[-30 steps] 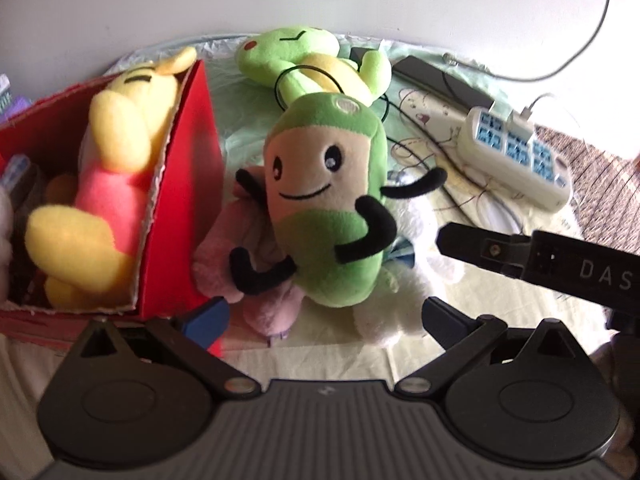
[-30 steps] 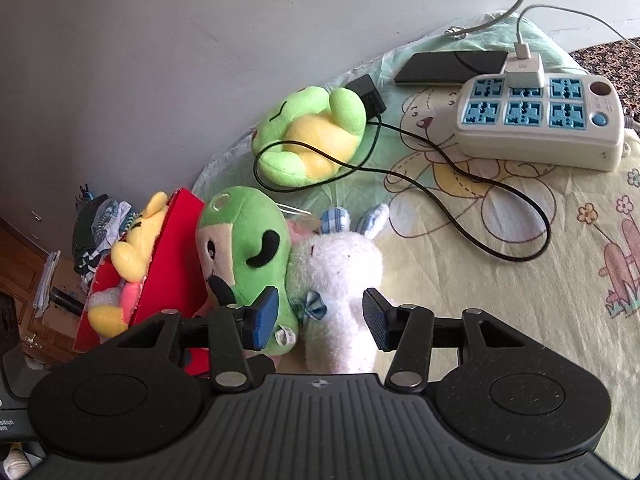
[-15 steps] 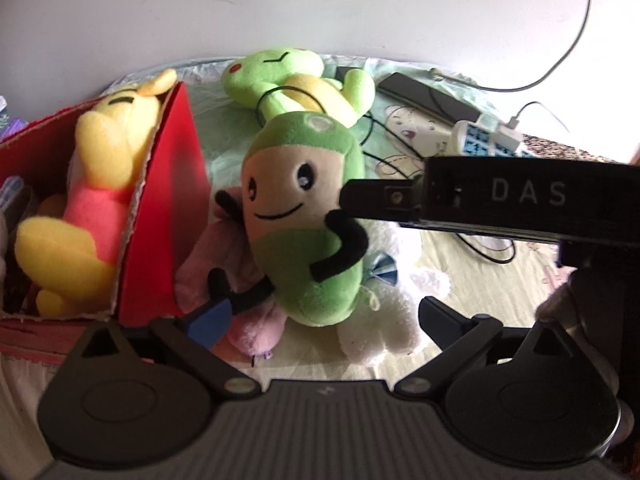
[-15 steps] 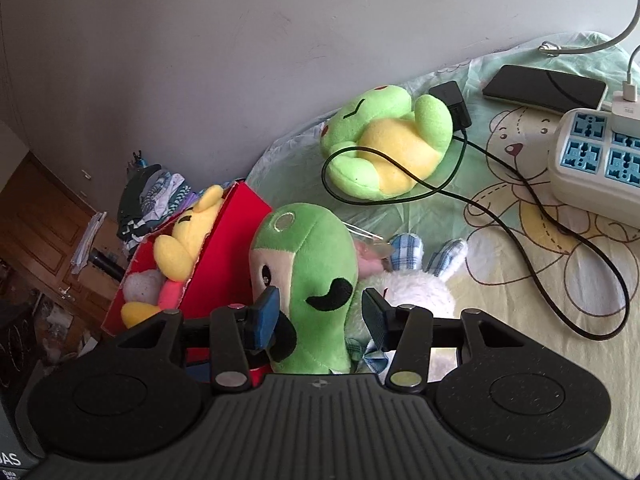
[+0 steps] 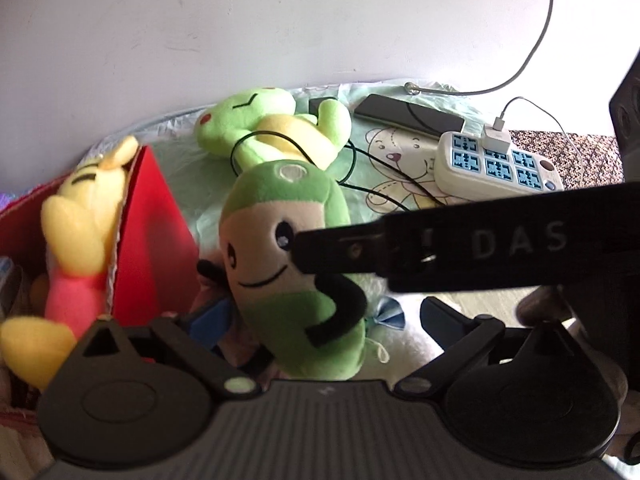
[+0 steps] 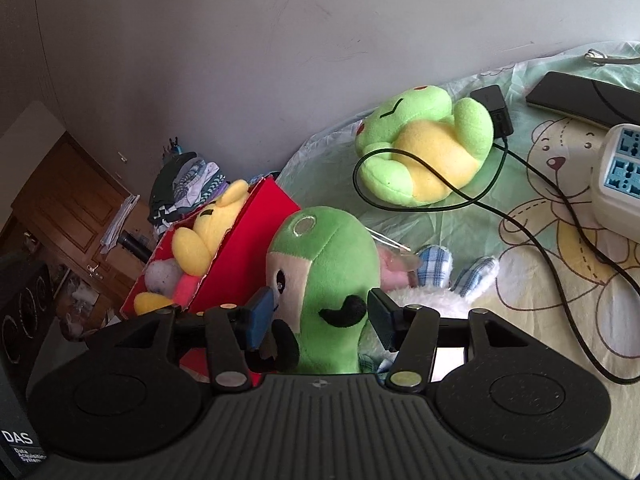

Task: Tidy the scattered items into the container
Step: 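Close the right gripper on the green bean-shaped plush's body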

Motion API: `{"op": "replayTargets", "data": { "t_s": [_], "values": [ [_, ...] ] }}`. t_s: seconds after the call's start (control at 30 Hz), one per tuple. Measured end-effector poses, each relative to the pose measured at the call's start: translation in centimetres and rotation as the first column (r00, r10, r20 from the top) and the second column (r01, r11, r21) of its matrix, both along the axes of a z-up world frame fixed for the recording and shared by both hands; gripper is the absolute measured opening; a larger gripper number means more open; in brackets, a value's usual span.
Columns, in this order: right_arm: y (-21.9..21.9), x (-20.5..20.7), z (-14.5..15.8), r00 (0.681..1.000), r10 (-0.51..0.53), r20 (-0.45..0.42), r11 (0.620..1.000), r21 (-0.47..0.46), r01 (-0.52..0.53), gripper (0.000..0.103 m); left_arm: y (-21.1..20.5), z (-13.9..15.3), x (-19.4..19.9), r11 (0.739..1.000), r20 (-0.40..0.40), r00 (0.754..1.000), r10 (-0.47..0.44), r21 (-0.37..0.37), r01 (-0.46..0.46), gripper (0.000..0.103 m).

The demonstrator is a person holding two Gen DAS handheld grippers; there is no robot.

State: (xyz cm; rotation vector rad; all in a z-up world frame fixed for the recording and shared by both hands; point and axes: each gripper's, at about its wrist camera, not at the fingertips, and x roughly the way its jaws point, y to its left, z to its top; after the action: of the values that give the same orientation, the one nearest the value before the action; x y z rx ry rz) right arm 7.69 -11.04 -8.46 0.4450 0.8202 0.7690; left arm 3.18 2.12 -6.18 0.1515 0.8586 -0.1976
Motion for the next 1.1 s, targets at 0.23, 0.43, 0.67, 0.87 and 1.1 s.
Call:
{"op": "replayTargets", "data": {
  "t_s": [0.23,0.43,0.67,0.87,1.1],
  "values": [
    [2.2,0.0,-0.3,0.998,0.019,0.058,0.995,-0.094,-0.013,0.053,-0.7,-0.9,-0.1,0.998,0.022,1.000,0.000,0.064,-0.001,0.091],
    [0.6,-0.9,-0.5,0.999,-0.037,0.022,0.998,-0.043,0.038,0.045,-1.8,-0.7,-1.0,0.995,0.050,0.998,-0.034,0.097,0.029,0.088],
    [-1.9,-3.7,0.0,0.996,-0.087,-0.018,0.996,-0.010,0.087,0.043,-3.5,0.2,-3.8,0.990,0.076,0.992,-0.100,0.102,0.093,0.085],
    [-3.7,-6.4,0.0,0.988,-0.134,-0.070,0.990,0.034,0.137,0.042,-4.5,1.1,-7.1,0.986,0.095,0.985,-0.145,0.093,0.136,0.081],
    [-3.4,-9.0,1.7,0.988,-0.150,-0.041,0.985,0.085,0.153,0.042,-3.9,3.4,-10.6,0.985,0.174,0.973,-0.150,0.114,0.131,0.080]
  ]
}}
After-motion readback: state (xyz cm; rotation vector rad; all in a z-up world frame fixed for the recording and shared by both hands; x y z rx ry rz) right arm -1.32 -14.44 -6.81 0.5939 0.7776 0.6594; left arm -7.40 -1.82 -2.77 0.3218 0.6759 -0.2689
